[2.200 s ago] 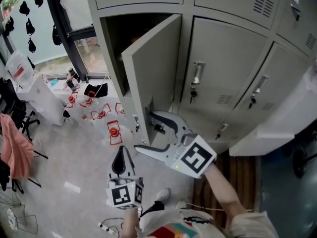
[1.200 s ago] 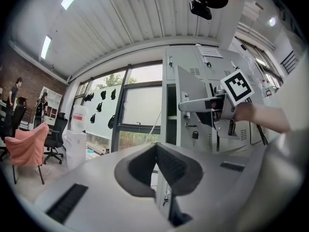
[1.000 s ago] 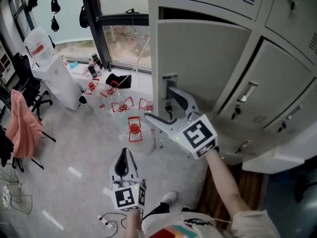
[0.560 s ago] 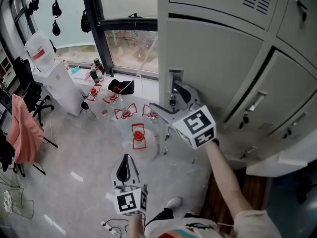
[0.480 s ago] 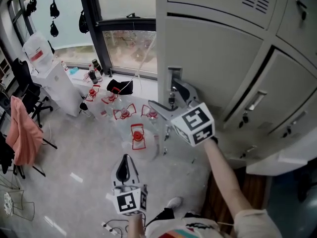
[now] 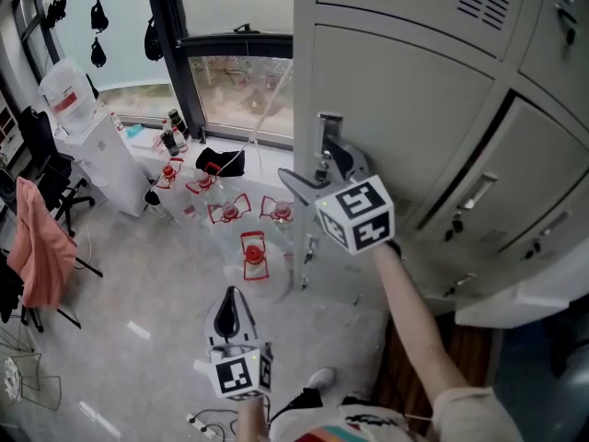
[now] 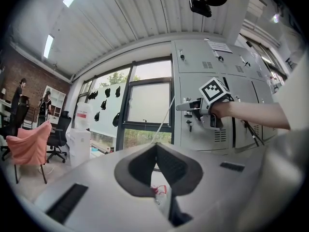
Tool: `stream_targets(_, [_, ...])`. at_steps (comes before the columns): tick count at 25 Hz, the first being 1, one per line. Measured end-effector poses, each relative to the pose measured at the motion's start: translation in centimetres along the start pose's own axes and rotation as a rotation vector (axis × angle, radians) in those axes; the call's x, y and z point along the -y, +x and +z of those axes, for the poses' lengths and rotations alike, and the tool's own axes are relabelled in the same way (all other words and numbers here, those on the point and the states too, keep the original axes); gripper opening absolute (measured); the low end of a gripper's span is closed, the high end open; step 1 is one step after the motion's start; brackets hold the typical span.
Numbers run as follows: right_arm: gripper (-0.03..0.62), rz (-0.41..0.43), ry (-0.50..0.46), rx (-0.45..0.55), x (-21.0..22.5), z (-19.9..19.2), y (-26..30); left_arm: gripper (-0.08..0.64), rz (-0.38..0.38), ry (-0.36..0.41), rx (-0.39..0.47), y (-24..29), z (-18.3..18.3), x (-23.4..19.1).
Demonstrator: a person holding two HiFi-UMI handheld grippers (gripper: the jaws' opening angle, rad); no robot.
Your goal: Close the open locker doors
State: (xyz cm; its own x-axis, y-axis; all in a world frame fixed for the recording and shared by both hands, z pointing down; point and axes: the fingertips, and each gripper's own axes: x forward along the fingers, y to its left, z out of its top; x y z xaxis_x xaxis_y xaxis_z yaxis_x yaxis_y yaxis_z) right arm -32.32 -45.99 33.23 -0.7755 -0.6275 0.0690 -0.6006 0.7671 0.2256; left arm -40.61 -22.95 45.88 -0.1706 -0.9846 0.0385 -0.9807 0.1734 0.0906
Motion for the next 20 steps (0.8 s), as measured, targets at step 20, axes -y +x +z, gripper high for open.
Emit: stream_targets(20, [0.379, -0.081, -0.027, 0.081, -0.7, 2.9, -3.6, 0.005, -0.047, 0.022, 0.030, -0.9, 1.5, 2.6])
